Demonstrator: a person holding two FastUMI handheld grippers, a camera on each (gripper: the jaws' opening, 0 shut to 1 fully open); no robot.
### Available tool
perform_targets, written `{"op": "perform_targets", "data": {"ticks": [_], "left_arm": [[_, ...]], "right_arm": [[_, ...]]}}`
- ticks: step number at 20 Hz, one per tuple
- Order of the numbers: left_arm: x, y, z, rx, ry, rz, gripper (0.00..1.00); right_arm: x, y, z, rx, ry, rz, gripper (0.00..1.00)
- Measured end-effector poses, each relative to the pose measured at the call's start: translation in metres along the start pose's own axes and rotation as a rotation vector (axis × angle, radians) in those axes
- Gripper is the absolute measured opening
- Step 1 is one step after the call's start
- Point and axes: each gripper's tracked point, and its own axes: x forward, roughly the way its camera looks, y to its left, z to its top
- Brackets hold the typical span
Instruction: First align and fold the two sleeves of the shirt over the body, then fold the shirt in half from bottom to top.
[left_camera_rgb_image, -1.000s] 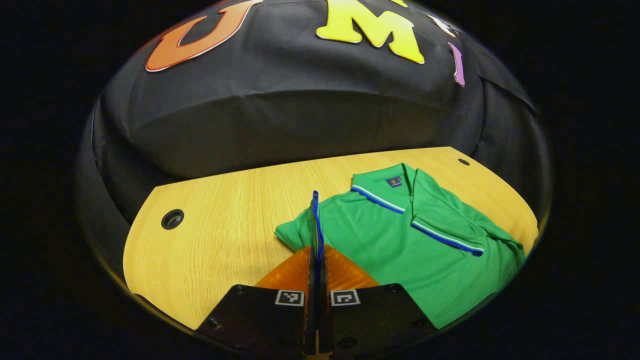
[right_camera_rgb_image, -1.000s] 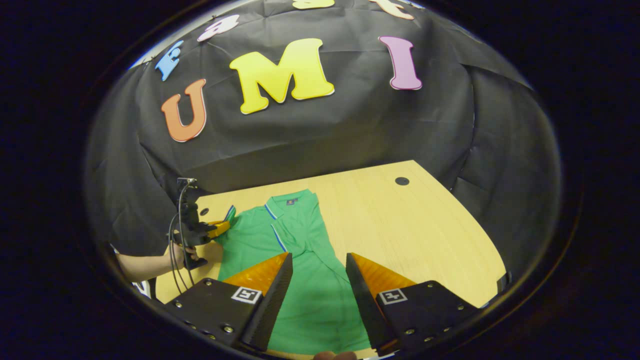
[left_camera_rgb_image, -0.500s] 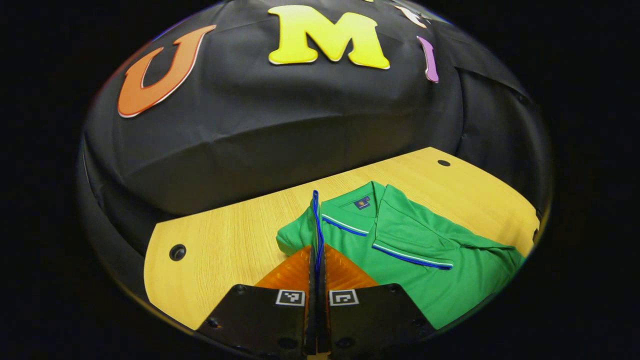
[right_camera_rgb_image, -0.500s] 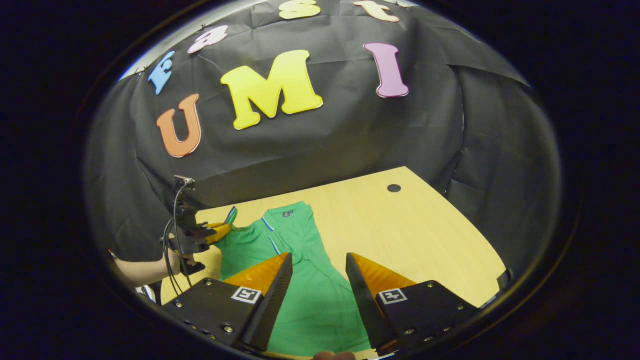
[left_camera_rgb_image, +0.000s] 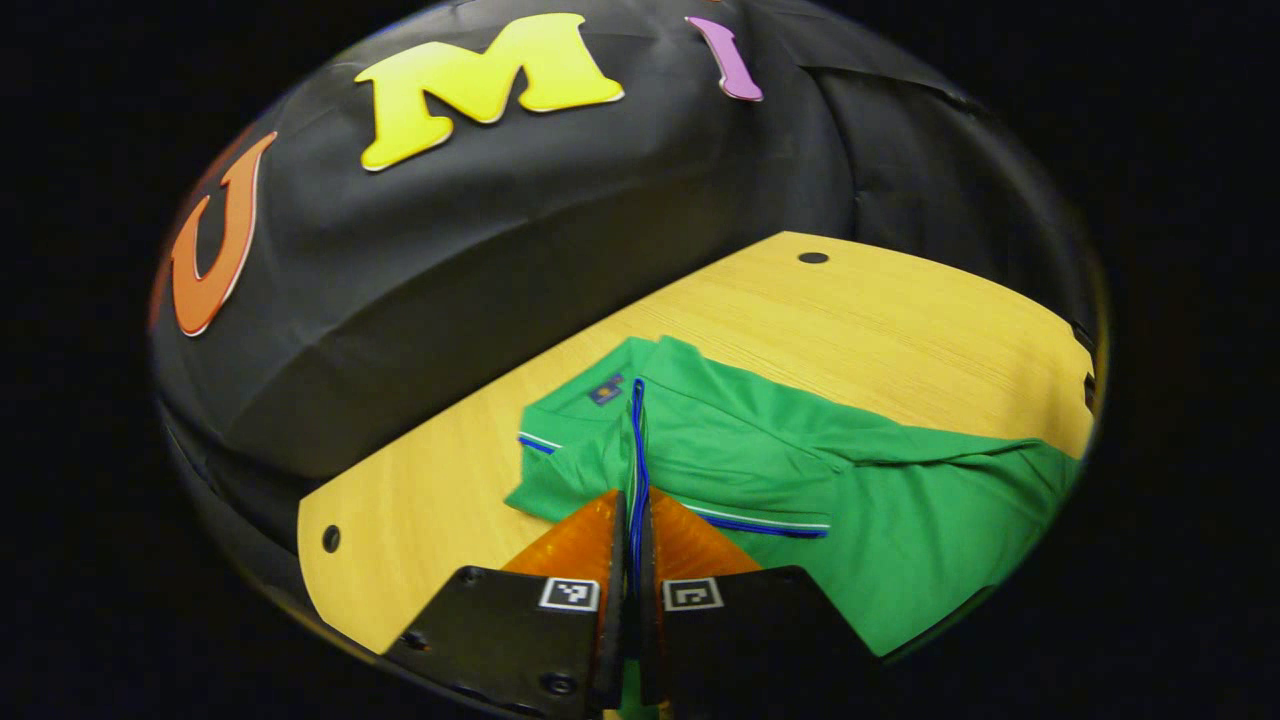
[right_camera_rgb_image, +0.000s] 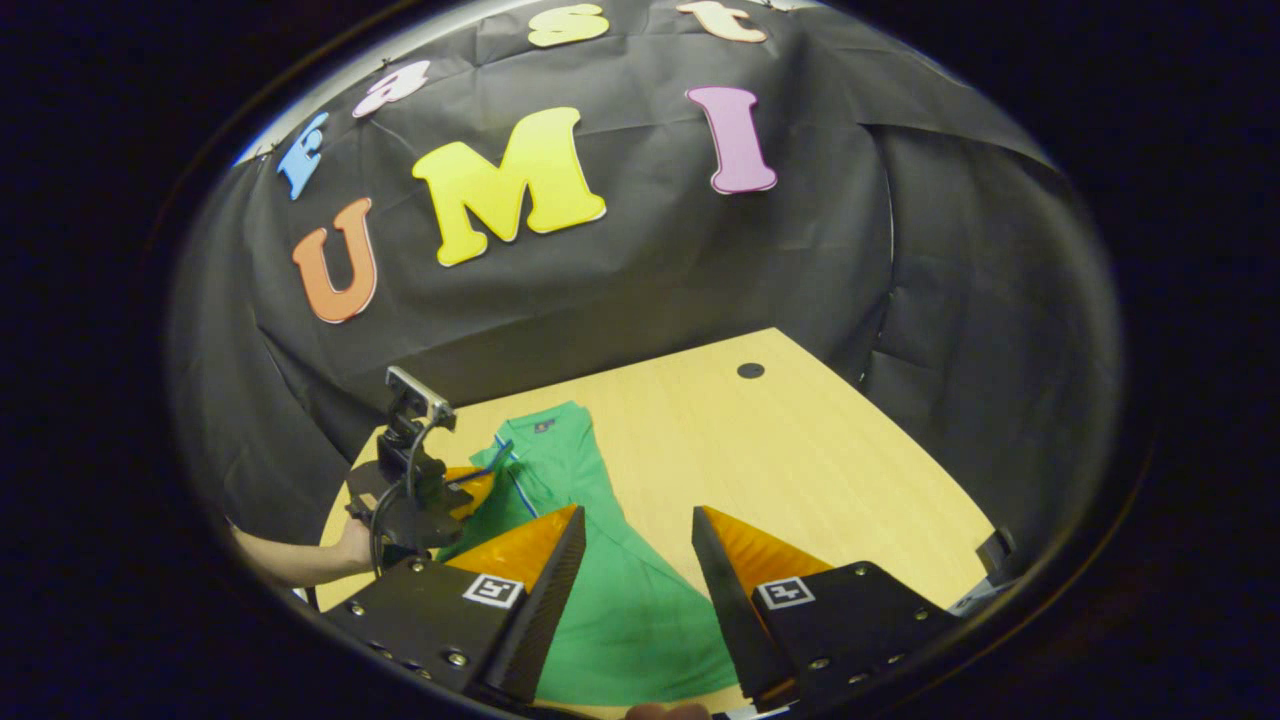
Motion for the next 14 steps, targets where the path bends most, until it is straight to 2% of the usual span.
{"op": "perform_targets", "data": {"ticks": [3, 4, 6, 12, 14], "left_arm": [[-0.004, -0.010, -0.010, -0.065, 0.021, 0.006, 0.96], [-0.009, -0.006, -0.009, -0.085, 0.016, 0.026, 0.99], [-0.026, 0.002, -0.015, -0.134, 0.009, 0.055, 0.99], [-0.095, 0.032, -0.048, -0.282, 0.014, 0.137, 0.99], [-0.122, 0.029, -0.059, -0.334, 0.013, 0.116, 0.99]], "right_arm": [[0.003, -0.003, 0.004, -0.010, 0.001, -0.001, 0.70], [0.004, -0.002, 0.005, -0.020, 0.002, 0.006, 0.70], [0.010, 0.003, 0.006, -0.039, 0.010, 0.030, 0.70], [0.036, 0.024, -0.003, -0.174, 0.052, 0.157, 0.70], [0.044, 0.027, -0.014, -0.217, 0.079, 0.209, 0.70]]}}
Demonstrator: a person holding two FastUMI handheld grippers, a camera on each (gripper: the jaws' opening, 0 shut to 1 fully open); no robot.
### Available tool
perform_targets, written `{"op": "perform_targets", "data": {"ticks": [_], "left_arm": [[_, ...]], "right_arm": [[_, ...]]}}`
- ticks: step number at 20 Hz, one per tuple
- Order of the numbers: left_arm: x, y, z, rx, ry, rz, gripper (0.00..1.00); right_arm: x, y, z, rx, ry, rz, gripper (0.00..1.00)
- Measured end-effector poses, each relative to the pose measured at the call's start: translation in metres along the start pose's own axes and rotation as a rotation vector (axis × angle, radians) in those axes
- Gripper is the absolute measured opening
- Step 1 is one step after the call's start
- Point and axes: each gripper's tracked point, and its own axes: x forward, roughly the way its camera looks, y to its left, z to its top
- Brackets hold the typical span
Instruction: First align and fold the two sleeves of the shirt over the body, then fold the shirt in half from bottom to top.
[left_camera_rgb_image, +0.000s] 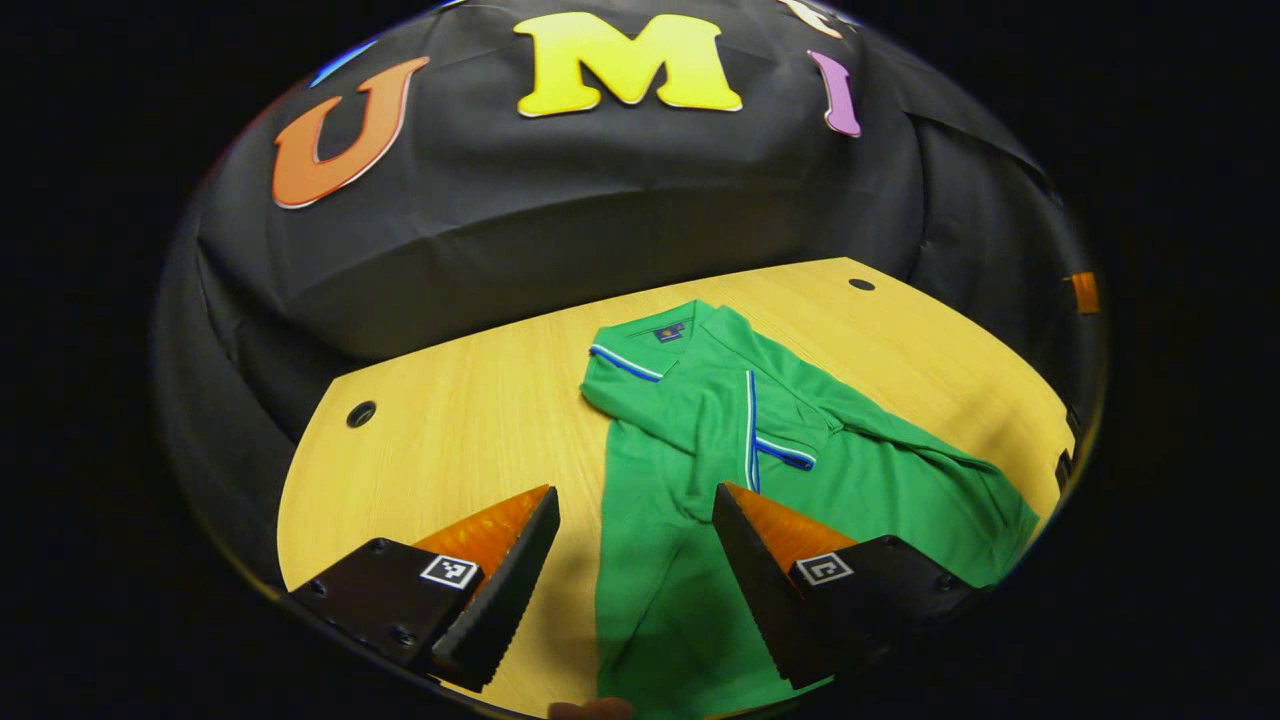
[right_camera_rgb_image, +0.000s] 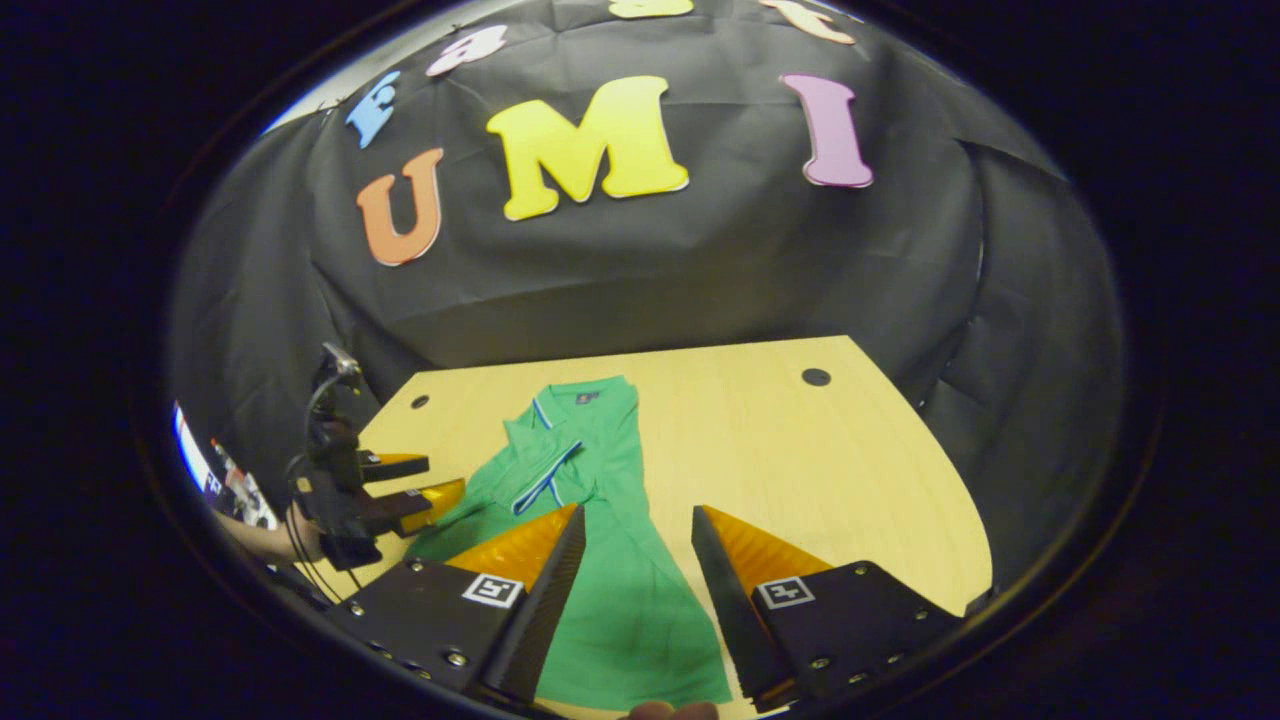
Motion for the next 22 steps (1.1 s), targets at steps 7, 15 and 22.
{"op": "perform_targets", "data": {"ticks": [7, 15, 22], "left_arm": [[-0.078, 0.000, -0.078, -0.072, 0.122, -0.108, 0.99], [-0.153, -0.029, -0.171, -0.180, 0.359, -0.246, 1.00], [-0.176, -0.061, -0.208, -0.194, 0.455, -0.301, 1.00]], "right_arm": [[0.013, -0.046, -0.066, -0.121, 0.181, 0.002, 0.70], [-0.018, -0.067, -0.176, -0.241, 0.411, 0.013, 0.70], [-0.033, -0.065, -0.233, -0.255, 0.538, 0.033, 0.70]]}}
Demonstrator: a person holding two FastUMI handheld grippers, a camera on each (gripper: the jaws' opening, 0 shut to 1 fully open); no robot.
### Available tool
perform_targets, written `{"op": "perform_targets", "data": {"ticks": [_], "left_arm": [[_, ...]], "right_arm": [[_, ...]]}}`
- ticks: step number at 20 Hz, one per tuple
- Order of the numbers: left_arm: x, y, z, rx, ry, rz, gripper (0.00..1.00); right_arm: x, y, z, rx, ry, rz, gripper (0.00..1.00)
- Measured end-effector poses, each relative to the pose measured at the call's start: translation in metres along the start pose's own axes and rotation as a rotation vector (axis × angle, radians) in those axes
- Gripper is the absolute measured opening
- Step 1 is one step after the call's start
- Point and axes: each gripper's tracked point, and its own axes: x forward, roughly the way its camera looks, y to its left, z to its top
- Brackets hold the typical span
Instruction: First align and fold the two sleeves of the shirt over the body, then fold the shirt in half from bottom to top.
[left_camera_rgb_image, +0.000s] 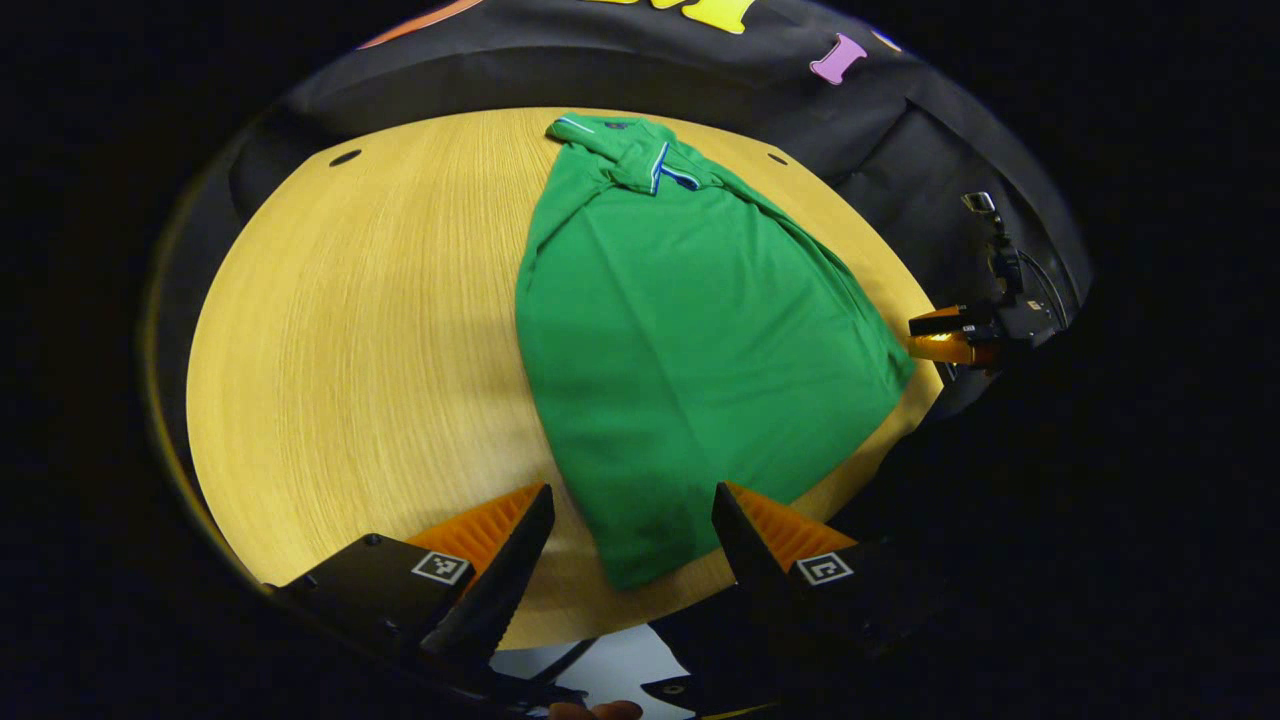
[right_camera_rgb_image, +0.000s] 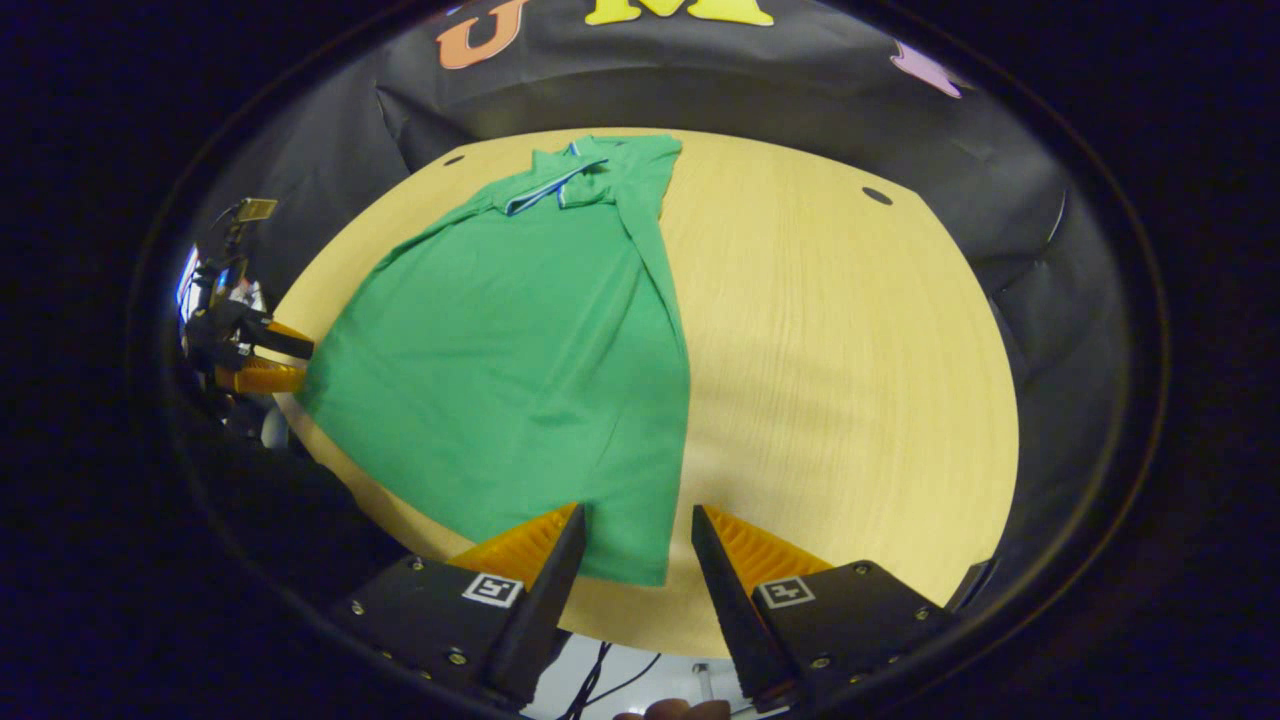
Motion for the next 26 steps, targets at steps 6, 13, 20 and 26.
{"op": "perform_targets", "data": {"ticks": [6, 13, 20, 26], "left_arm": [[0.001, -0.011, -0.006, 0.003, 0.023, -0.007, 1.00], [0.003, -0.021, -0.020, 0.181, 0.075, 0.077, 1.00], [0.007, -0.023, -0.021, 0.123, 0.024, 0.097, 0.28], [0.004, -0.021, 0.000, -0.122, -0.014, -0.063, 0.03]], "right_arm": [[0.013, 0.014, -0.013, -0.087, 0.038, 0.005, 0.70], [0.017, 0.026, -0.014, -0.138, 0.054, 0.009, 0.73], [0.013, 0.035, -0.015, -0.117, 0.065, 0.030, 0.04], [0.011, 0.035, -0.008, 0.181, 0.090, 0.130, 0.01]]}}
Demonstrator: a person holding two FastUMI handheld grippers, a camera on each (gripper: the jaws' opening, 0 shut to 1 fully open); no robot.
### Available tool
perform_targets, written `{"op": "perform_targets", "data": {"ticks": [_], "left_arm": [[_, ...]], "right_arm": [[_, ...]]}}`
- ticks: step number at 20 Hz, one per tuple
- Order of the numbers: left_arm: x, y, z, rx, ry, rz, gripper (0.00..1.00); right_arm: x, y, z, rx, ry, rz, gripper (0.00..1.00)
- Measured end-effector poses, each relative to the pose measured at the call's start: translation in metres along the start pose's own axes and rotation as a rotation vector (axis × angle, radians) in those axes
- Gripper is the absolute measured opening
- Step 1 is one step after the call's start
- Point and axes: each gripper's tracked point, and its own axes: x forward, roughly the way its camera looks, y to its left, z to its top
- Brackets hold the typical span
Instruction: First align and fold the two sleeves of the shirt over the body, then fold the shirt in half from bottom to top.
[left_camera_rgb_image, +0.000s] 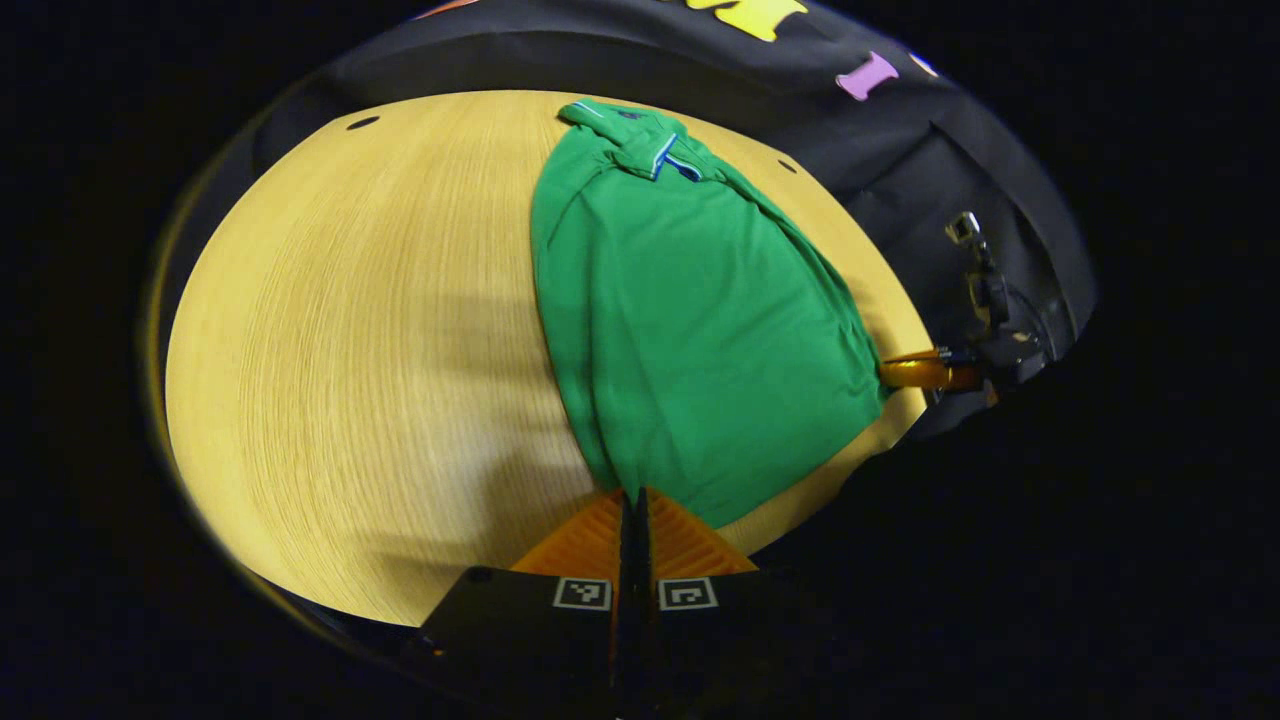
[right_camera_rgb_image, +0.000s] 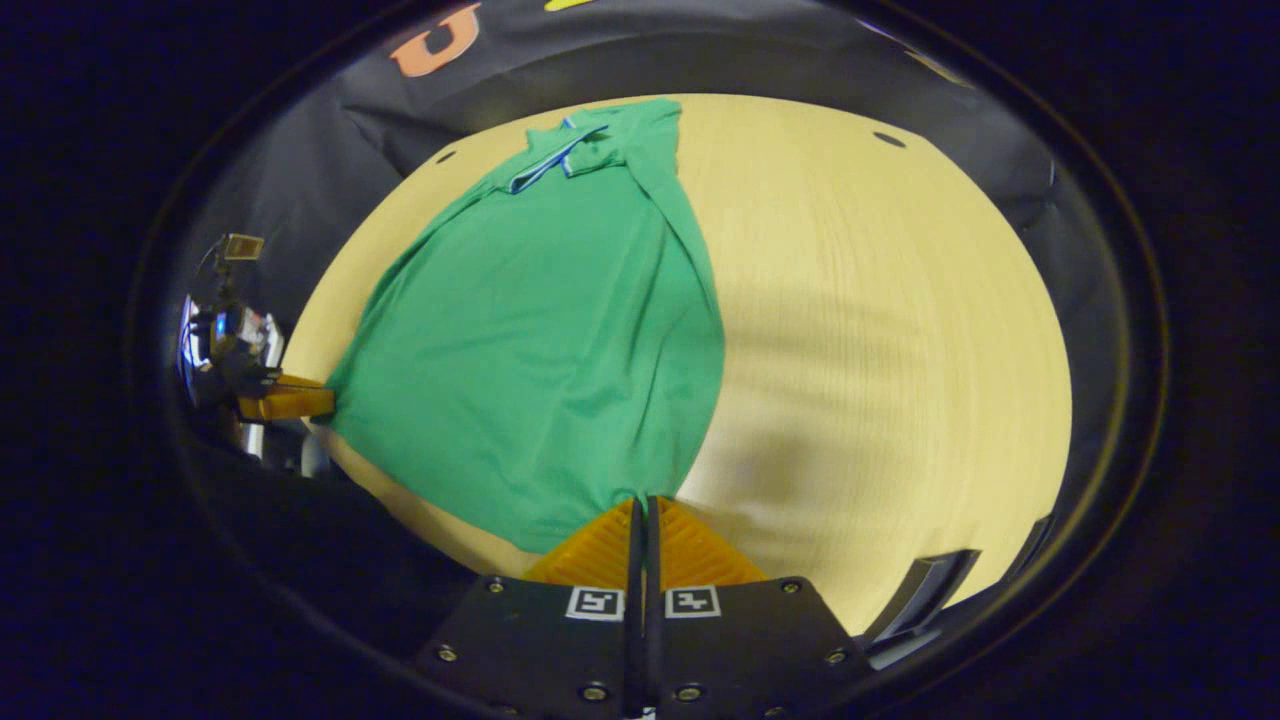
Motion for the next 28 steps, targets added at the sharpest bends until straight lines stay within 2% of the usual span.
{"op": "perform_targets", "data": {"ticks": [2, 4, 8, 17, 20, 23, 28], "left_arm": [[-0.004, -0.002, 0.006, 0.017, -0.003, -0.007, 0.04], [-0.007, -0.004, 0.011, 0.075, -0.007, 0.004, 0.03], [-0.015, -0.018, 0.029, 0.156, -0.046, -0.028, 0.04], [-0.022, -0.006, 0.088, 0.135, -0.155, -0.024, 0.04], [-0.029, -0.012, 0.104, 0.138, -0.182, -0.044, 0.03], [-0.035, -0.018, 0.130, 0.170, -0.224, -0.057, 0.03], [-0.051, -0.013, 0.184, 0.259, -0.309, -0.009, 0.03]], "right_arm": [[-0.004, 0.002, 0.004, 0.055, -0.007, 0.025, 0.01], [-0.012, 0.001, 0.010, 0.088, -0.021, 0.044, 0.01], [-0.029, 0.002, 0.035, 0.086, -0.076, 0.054, 0.01], [-0.055, 0.026, 0.096, 0.026, -0.183, 0.106, 0.01], [-0.063, 0.031, 0.120, 0.006, -0.223, 0.117, 0.01], [-0.071, 0.032, 0.146, 0.000, -0.263, 0.124, 0.01], [-0.087, 0.037, 0.198, -0.014, -0.353, 0.131, 0.01]]}}
